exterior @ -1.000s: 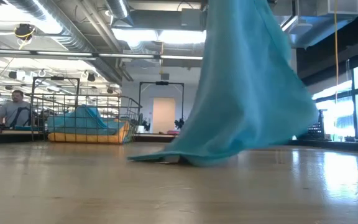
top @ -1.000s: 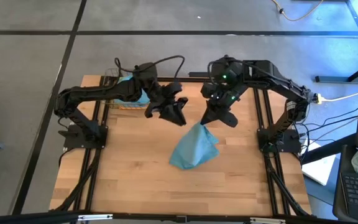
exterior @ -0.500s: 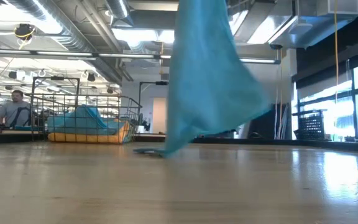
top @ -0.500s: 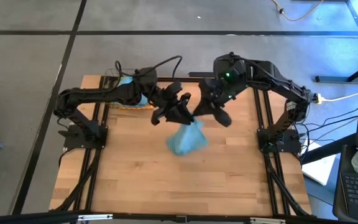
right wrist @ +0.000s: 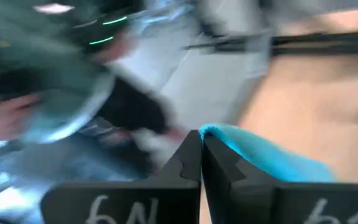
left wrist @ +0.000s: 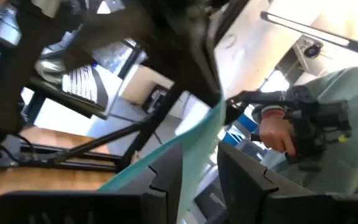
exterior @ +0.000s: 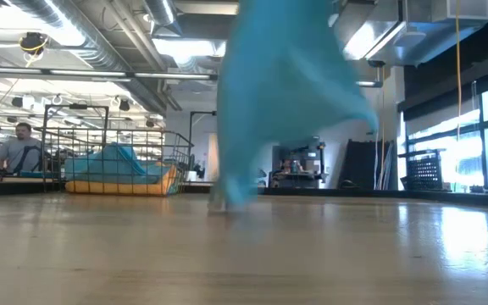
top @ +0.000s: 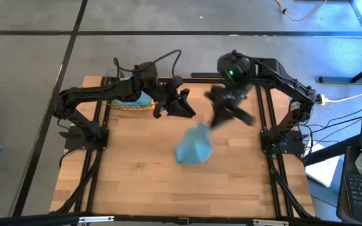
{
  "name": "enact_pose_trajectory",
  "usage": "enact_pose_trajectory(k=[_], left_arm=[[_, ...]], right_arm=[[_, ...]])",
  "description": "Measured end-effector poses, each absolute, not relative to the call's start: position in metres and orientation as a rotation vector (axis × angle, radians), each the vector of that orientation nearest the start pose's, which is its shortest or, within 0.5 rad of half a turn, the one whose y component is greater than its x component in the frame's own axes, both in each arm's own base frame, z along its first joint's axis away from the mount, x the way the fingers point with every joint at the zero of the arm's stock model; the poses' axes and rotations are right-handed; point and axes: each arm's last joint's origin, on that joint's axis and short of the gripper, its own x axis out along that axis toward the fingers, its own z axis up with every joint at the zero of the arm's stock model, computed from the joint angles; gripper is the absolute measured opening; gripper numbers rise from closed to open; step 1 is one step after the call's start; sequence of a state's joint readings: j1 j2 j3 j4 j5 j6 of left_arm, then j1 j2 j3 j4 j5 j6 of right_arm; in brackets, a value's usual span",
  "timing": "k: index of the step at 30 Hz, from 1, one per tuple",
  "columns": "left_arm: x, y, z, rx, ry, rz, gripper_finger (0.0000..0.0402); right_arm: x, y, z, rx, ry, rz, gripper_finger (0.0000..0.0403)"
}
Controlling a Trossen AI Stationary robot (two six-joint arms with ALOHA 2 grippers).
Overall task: Fold microfiber towels
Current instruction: Fold the light blue microfiber cloth
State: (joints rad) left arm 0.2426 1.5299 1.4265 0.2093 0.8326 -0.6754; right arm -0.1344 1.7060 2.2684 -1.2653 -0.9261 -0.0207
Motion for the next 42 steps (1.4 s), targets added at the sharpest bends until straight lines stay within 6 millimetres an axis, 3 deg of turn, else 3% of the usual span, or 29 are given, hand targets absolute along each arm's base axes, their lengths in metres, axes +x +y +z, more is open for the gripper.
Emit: enact_pose_trajectory(k=[2, 6, 8, 14, 17, 23, 31, 42], left_arm=[[0.340, 0.068, 0.410, -0.606, 0.109, -0.575, 0.0093], [0.340, 0.076, 0.408, -0.624, 0.093, -0.483, 0.0090], [0.340, 0.076, 0.408, -0.630, 0.083, -0.443, 0.0089], [0.343, 0.071, 0.407, -0.581, 0.062, -0.398, 0.0088], [0.343, 0.068, 0.407, -0.539, 0.052, -0.395, 0.0088], [0.348, 0.067, 0.401, -0.481, 0.068, -0.430, 0.0100], [0.372, 0.060, 0.366, -0.424, 0.205, -0.625, 0.0113], [0.366, 0.095, 0.351, -0.248, 0.223, -0.559, 0.0114]], right_arm=[[0.289, -0.015, 0.487, 0.370, 0.689, 0.751, 0.0006], [0.283, -0.034, 0.463, 0.194, 0.970, 0.284, 0.0006], [0.288, -0.037, 0.460, 0.093, 0.990, 0.172, 0.0006], [0.284, -0.013, 0.477, 0.000, 0.776, 0.573, 0.0006], [0.289, -0.006, 0.481, 0.017, 0.705, 0.670, 0.0006], [0.289, -0.004, 0.479, -0.016, 0.737, 0.615, 0.0006], [0.294, -0.012, 0.483, -0.025, 0.693, 0.524, 0.0006], [0.295, -0.011, 0.483, -0.024, 0.695, 0.507, 0.0006]])
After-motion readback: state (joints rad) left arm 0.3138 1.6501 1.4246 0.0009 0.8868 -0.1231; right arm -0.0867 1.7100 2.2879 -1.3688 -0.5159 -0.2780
